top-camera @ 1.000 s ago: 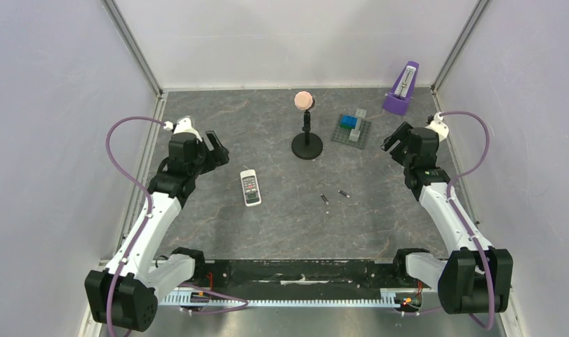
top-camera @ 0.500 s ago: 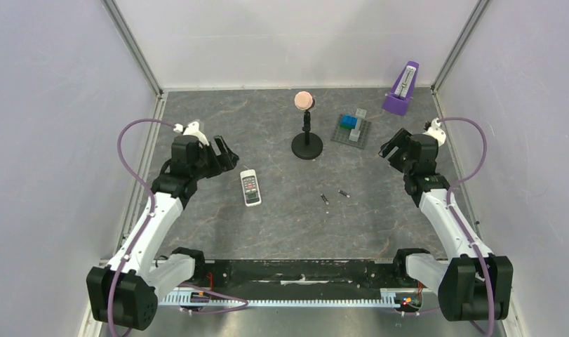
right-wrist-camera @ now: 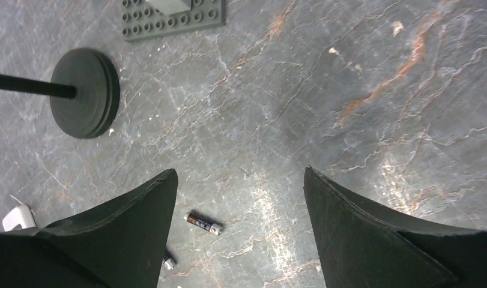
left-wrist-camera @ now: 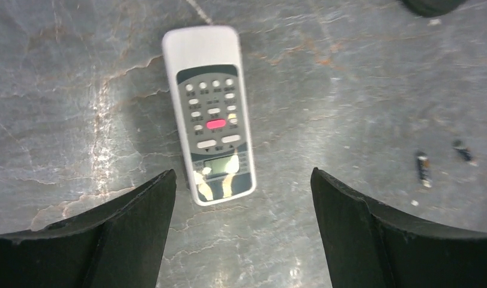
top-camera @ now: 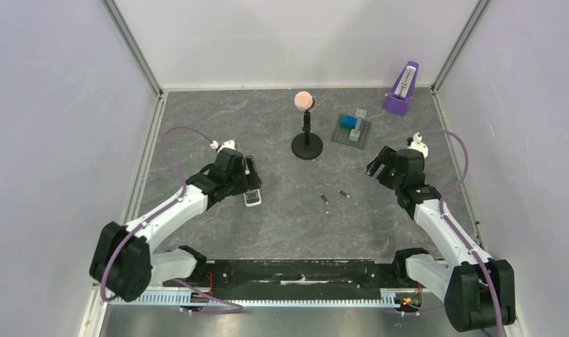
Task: Load the batteries into the remote control
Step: Pick up the remote control from the center of the board.
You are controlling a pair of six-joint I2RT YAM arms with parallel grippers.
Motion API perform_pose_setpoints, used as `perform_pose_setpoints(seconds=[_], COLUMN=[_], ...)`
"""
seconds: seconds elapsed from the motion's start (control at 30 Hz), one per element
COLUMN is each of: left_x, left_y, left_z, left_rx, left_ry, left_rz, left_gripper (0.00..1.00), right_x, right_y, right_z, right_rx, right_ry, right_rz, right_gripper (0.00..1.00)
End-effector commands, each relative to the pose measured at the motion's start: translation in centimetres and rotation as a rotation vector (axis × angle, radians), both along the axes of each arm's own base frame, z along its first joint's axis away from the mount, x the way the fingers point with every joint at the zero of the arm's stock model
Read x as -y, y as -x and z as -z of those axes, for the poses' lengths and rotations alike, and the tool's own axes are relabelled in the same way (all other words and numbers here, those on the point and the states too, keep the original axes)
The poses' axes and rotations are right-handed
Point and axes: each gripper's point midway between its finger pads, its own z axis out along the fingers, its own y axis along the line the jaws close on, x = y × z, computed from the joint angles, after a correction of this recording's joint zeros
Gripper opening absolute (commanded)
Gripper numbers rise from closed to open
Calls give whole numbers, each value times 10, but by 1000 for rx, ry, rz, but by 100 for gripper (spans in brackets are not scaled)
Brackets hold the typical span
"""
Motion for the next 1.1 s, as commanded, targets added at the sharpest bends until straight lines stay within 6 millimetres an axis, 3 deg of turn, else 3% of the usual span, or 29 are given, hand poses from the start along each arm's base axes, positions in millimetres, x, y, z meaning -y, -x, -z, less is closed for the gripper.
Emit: perform_pose_setpoints(seconds=[0.0,0.1,0.33,0.43,0.57,0.73,1.0,1.07], left_x=[-26,-26,5,-1,-7,-13,-19,-19], left_y=[-7,-10,-16,-18,-22,-19,-10,-9], left_z=[30,39,62,75,87,91,97,98], left_rx=[-57,-72,-87,-117,-142,-164,-218,-230], left_ry=[-138,-157,-43,-94,-140,-224,-357,-364], left_rz=[-207,-205,-116,-135,-178,-190,-169,-160], left_gripper=[88,88,88,87,79,67,64,56], right_x=[-12,-20,-31,-34,-38,-42,-48,-50], right_y=[-4,-5,-5,-5,-5,-6,-8,-8], right_z=[-2,-5,-2,0,4,5,-1,-2], right_rx=[-4,-15,-25,-32,-44,-51,-37,-36], right_ry=[18,42,60,63,67,65,54,50], right_rz=[-44,-71,-105,-113,-123,-137,-150,-158], right_gripper=[80,81,82,82,82,81,81,81])
